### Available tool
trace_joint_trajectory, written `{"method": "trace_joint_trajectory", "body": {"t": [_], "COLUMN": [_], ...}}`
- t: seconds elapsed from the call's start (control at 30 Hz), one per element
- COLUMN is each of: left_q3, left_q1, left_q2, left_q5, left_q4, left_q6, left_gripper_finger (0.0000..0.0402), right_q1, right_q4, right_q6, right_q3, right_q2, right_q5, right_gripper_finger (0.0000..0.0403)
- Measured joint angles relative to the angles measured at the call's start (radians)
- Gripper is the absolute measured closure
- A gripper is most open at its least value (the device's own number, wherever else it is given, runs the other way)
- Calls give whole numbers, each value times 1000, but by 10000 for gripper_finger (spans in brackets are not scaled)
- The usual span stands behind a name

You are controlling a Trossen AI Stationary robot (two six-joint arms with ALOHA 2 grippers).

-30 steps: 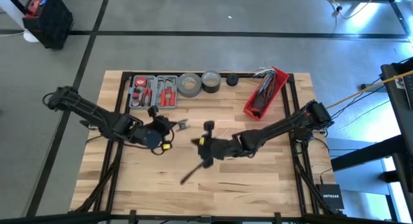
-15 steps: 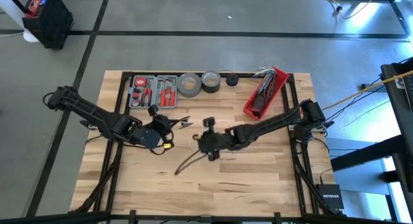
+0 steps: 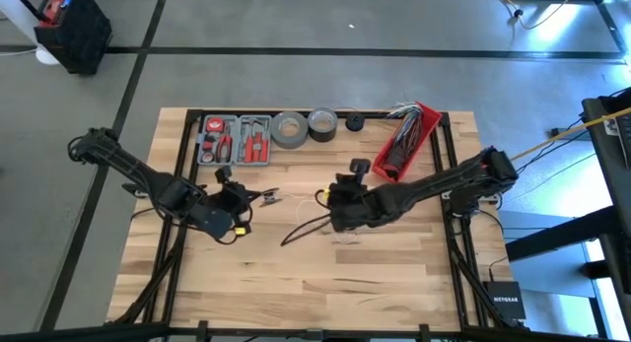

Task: Coil cords
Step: Uncoil the white wire from the spool

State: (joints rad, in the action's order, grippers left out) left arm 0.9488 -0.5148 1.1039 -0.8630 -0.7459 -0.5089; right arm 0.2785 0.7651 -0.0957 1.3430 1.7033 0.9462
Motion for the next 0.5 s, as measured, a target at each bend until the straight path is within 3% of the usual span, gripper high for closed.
{"method": "trace_joint_trajectory", "body": {"t": [0.23, 0.3, 0.5], "left_q3": [0, 0, 0], "left_q1": [65, 91, 177], "left_q2": [10, 23, 61], "left_q5": [-2, -1, -13], "left_q4": [-31, -31, -21], "left_q6": [-37, -37, -38], "left_gripper_finger": [396, 396, 396], "right_q1": [74, 87, 98], "right_q4": [-302, -417, -670], "right_q6": [134, 205, 336], "right_q3": [0, 0, 1], "right_q2": [-31, -26, 16], "right_q5": [20, -49, -398], "right_gripper_finger": [389, 389, 389]}}
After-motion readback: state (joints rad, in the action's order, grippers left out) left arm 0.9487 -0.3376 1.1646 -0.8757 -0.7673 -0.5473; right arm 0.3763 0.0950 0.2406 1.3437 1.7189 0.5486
